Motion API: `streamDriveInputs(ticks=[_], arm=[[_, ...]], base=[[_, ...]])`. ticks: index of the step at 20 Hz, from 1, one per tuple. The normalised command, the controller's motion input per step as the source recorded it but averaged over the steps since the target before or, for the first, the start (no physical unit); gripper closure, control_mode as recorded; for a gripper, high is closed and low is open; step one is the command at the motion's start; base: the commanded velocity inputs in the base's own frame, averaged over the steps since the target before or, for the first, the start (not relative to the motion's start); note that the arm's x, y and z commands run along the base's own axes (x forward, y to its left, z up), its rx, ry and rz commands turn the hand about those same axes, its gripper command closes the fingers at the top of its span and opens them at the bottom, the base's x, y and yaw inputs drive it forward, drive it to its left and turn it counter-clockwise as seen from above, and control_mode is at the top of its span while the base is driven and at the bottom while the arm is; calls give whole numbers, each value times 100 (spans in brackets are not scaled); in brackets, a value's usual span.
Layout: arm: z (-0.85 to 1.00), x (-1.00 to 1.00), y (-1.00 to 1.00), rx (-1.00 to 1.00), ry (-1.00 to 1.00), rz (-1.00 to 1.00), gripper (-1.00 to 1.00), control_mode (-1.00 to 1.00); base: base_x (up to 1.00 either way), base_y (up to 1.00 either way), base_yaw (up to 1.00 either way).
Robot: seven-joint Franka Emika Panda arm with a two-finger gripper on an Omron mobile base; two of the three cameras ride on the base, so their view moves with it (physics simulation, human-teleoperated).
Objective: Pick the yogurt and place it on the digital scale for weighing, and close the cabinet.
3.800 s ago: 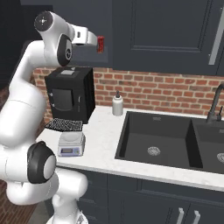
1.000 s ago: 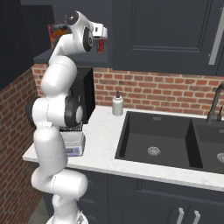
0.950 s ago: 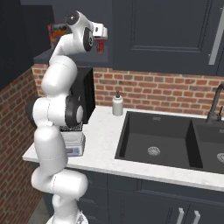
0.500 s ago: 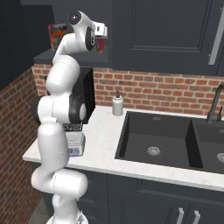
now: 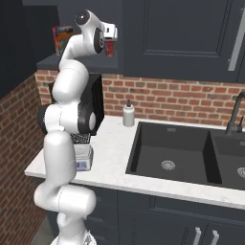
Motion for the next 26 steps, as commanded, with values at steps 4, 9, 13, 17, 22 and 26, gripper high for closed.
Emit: streamDriveInputs(ticks=[4, 9, 13, 17, 22, 26], arm=[[0, -6, 6, 0, -1, 0, 100, -100], [0, -67, 8, 0, -13, 1, 100, -100], [-18, -100, 0, 4, -28, 0, 100, -100], [-42, -100, -1, 14, -47, 0, 100, -100], [-28, -100, 0, 17, -45, 0, 100, -100], [17, -100, 0, 4, 0, 0, 100, -100]], base=[[0, 0, 0], [0, 0, 0], [0, 0, 0], [0, 0, 0], [0, 0, 0], [0, 0, 0]])
